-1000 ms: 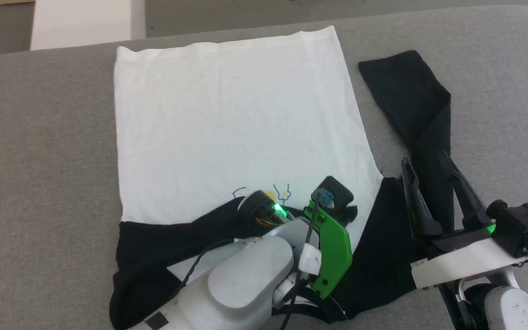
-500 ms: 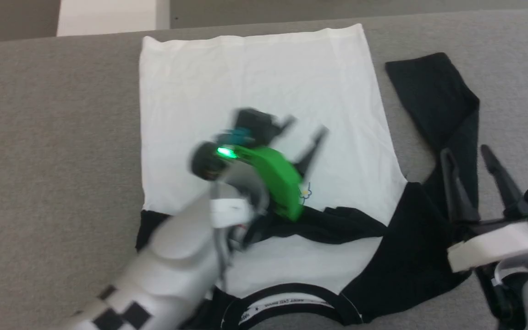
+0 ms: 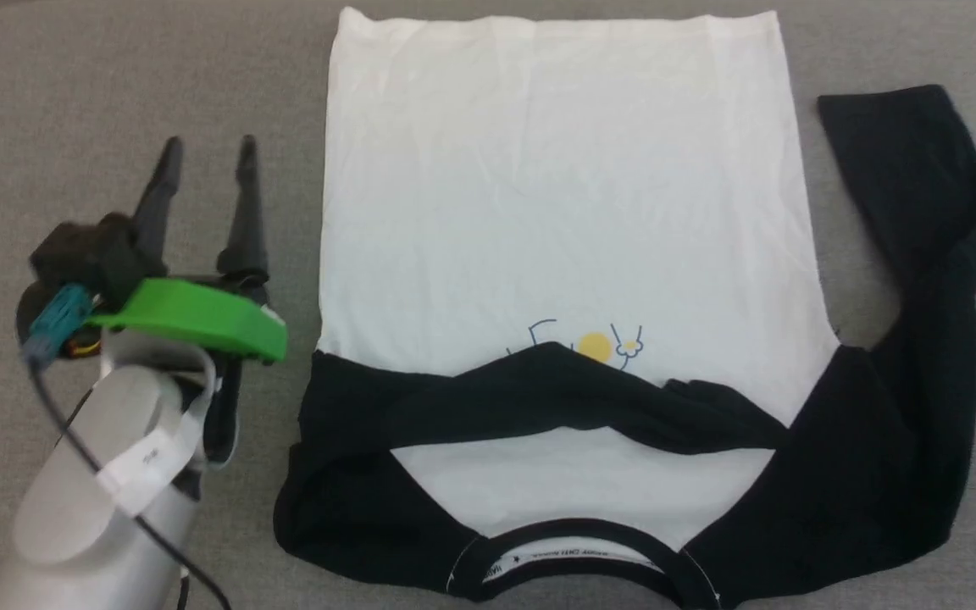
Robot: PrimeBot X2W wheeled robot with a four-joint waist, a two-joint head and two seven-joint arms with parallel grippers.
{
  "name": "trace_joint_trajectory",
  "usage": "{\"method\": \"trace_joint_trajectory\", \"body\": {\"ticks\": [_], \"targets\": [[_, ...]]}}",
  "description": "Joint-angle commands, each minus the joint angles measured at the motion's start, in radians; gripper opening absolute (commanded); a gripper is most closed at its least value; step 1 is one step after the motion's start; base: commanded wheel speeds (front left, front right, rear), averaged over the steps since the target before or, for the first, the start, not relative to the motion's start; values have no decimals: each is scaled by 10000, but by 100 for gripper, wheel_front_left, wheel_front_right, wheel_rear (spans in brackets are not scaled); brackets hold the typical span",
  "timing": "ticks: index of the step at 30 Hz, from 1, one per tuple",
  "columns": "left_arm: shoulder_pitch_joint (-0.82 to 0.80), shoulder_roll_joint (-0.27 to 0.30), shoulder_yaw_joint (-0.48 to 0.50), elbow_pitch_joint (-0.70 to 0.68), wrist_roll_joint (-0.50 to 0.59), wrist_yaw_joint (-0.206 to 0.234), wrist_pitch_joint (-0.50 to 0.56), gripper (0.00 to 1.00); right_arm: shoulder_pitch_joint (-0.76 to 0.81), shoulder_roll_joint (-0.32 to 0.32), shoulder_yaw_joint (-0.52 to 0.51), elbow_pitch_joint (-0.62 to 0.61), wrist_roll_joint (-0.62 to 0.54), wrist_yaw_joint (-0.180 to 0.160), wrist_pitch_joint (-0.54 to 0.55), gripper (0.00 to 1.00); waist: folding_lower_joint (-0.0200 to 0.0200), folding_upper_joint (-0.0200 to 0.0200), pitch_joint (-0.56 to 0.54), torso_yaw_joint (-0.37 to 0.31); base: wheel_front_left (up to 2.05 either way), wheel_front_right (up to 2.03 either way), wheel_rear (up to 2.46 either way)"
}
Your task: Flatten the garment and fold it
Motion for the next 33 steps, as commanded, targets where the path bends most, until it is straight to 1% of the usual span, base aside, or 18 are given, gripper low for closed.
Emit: {"method": "trace_joint_trajectory", "body": {"ticks": [1,5,8,11,15,20,21,22,23,24,27,33], "targets": [[431,-47,326,-265,305,-42,-42,100,-508,-132,-177,410,-13,-15,346,100,-1,0,556,307,0,0,0],[1127,-325,1300,-967,956,-326,-43,100,-1775,-517,-844,1563,-404,-15,1251,100,-1,0,1131,561,0,0,0],[1360,-638,1923,-1311,1319,-547,-44,100,-2511,-821,-1068,2045,-869,-15,1666,100,-1,0,1567,746,0,0,0],[1501,-960,2520,-1530,1670,-844,-44,100,-3233,-880,-1340,2356,-1224,-15,2099,100,-1,0,1953,869,0,0,0],[1562,-1405,3054,-1655,2078,-1229,-44,100,-3871,-985,-1515,2697,-1393,-15,2746,100,-1,0,2344,1034,0,0,0],[1645,-1859,3437,-1664,2489,-1591,-45,100,-4155,-1129,-1639,3031,-1547,-15,3615,100,-1,0,2545,1133,0,0,0],[1659,-1903,3491,-1638,2557,-1652,-45,100,-4172,-1122,-1697,3070,-1542,-15,3778,80,-1,0,2550,1138,0,0,0],[1670,-1983,3572,-1614,2609,-1723,-45,100,-4153,-1118,-1709,3097,-1544,-15,3990,24,-1,0,2535,1143,0,0,0],[1681,-2045,3638,-1593,2644,-1779,-45,100,-4123,-1122,-1679,3085,-1521,-15,4122,7,-1,0,2509,1141,0,0,0],[1706,-2106,3710,-1554,2704,-1846,-45,100,-4066,-1128,-1664,3034,-1480,-15,4200,0,-1,0,2445,1130,0,0,0],[1800,-2242,3887,-1414,2837,-2002,-45,100,-3838,-1093,-1653,2700,-1241,-15,4084,0,-1,0,2177,1059,0,0,0],[2133,-2393,4143,-1025,3048,-2267,-45,100,-2776,-1357,-1907,1640,-1017,-15,2914,0,-1,0,1155,845,0,0,0]]}}
